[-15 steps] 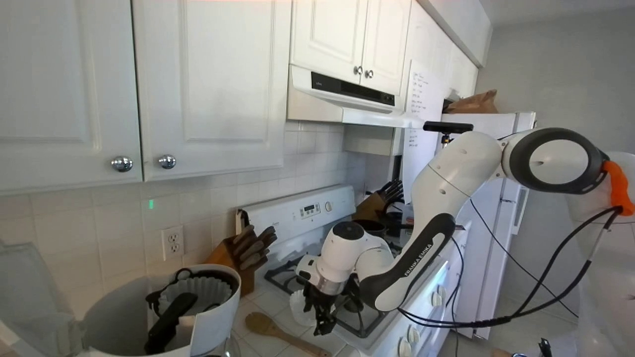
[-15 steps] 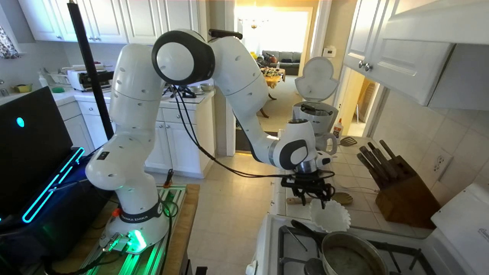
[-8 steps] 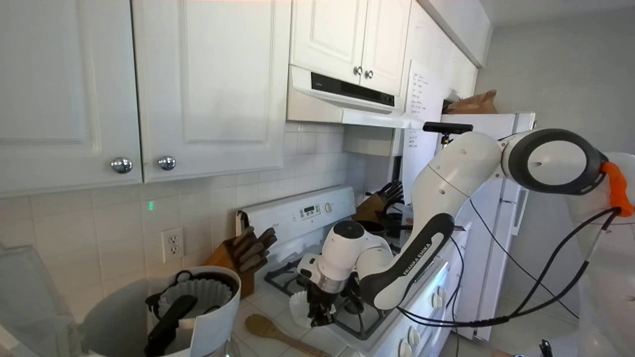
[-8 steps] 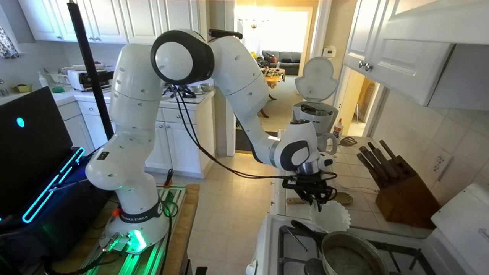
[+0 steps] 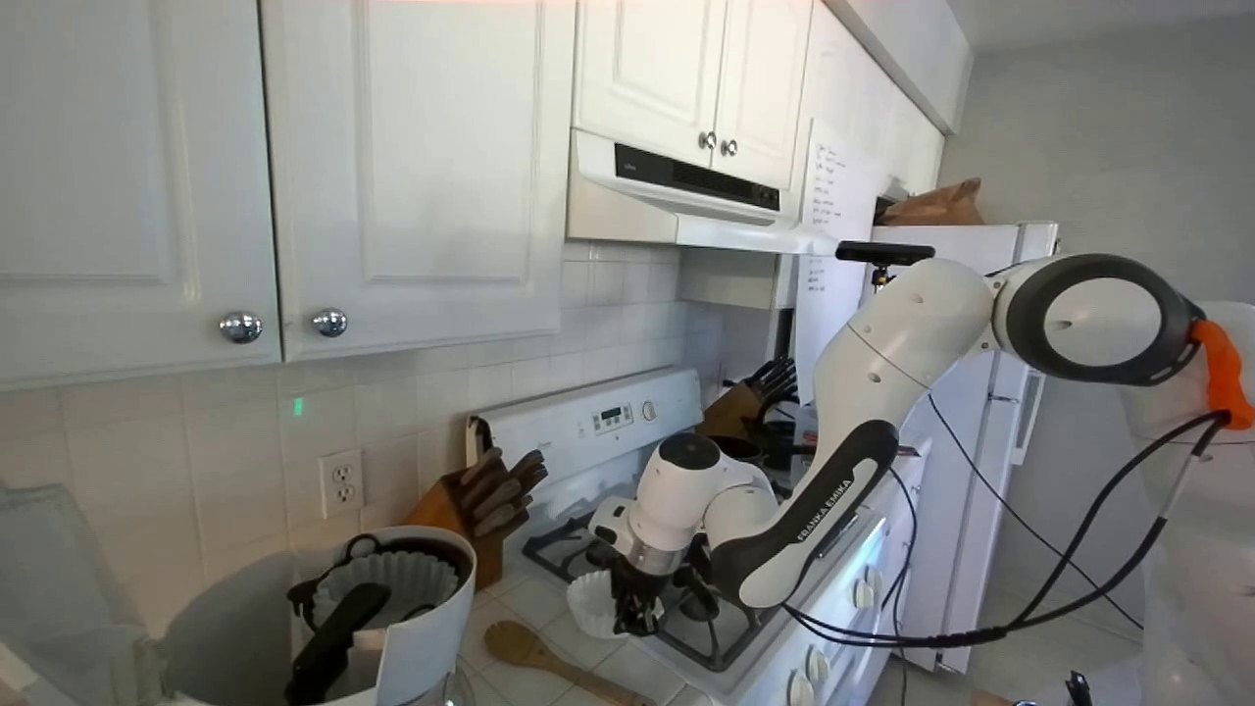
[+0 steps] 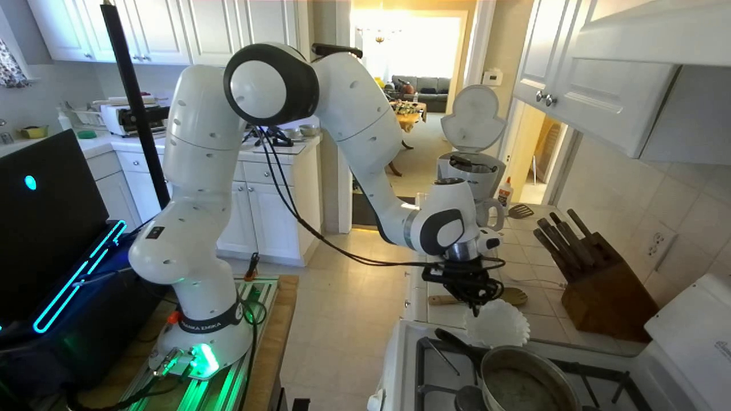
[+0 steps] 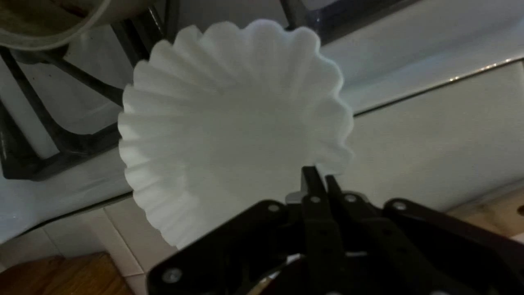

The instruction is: Put the paper bowl inside the silver saucepan.

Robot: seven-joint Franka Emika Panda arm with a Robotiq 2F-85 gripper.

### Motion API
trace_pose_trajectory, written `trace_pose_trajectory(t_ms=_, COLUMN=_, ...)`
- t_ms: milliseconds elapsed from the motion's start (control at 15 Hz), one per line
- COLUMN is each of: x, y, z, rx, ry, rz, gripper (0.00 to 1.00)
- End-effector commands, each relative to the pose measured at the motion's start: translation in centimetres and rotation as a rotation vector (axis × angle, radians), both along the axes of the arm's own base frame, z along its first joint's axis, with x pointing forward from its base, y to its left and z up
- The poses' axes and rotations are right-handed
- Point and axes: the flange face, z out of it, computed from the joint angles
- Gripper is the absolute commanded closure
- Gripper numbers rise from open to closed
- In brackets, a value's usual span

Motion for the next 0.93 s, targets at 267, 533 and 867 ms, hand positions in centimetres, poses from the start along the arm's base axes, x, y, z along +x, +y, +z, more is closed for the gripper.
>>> trace_pose_trajectory(t_ms=267, x=-0.3, y=1.1, z=6.4, rx=-0.198, ry=-0.160, rz=-0.128, gripper=1.00)
trace_pose_trajectory(t_ms=533, x=-0.7, y=3.7, z=9.2, rx=-0.276, ry=-0.246, rz=-0.160, gripper=1.00)
trace_pose_trajectory(t_ms=867, x=-2.4, y=4.9, z=11.0, rx=-0.453, ry=-0.326, rz=-0.273, gripper=1.00)
